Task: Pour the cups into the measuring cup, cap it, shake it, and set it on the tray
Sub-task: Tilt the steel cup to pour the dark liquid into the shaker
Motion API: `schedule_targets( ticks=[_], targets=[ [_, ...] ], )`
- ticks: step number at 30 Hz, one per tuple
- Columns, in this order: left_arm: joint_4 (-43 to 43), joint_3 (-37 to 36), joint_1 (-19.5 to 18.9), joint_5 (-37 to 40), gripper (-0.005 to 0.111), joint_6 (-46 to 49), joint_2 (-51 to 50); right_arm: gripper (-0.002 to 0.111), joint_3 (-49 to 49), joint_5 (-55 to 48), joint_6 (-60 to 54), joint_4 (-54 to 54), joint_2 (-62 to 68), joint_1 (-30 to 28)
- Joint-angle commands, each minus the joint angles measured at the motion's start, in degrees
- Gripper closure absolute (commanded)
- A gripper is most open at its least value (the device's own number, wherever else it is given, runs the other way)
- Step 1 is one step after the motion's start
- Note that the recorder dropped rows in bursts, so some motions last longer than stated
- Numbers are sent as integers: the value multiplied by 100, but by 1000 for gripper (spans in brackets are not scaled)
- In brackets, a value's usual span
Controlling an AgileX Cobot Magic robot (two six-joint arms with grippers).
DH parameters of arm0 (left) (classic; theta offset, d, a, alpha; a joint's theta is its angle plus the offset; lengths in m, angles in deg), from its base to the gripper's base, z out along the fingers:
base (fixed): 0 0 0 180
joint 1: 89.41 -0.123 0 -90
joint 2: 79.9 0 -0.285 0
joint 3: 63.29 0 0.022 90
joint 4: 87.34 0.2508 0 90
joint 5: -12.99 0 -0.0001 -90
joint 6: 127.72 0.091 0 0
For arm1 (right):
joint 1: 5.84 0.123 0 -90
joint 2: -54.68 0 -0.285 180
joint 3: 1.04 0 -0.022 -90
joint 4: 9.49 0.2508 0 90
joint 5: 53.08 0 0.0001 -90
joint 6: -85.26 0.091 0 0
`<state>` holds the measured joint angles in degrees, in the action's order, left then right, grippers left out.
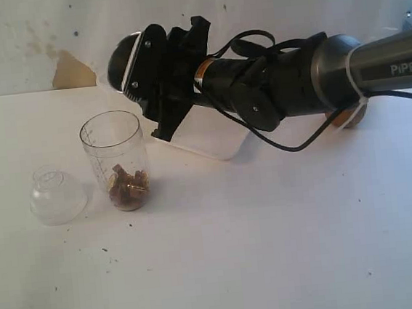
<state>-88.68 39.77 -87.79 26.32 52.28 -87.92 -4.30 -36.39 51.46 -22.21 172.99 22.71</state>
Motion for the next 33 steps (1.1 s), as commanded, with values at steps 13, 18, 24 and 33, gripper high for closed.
schedule_targets(
  ticks=[13, 18, 24, 33],
  targets=[
    [-73, -28, 35, -2, 106, 0, 23, 108, 70, 434, -1294, 6, -103, 6],
    [-73, -28, 35, -2, 106, 0, 23, 108, 70, 434, -1397, 6, -103, 6],
    [-73, -28, 35, -2, 106, 0, 23, 108, 70, 455, -1397, 23, -98, 6],
    [-73, -28, 35, -2, 106, 0, 23, 108, 269, 533, -1397, 23, 243, 6]
  ],
)
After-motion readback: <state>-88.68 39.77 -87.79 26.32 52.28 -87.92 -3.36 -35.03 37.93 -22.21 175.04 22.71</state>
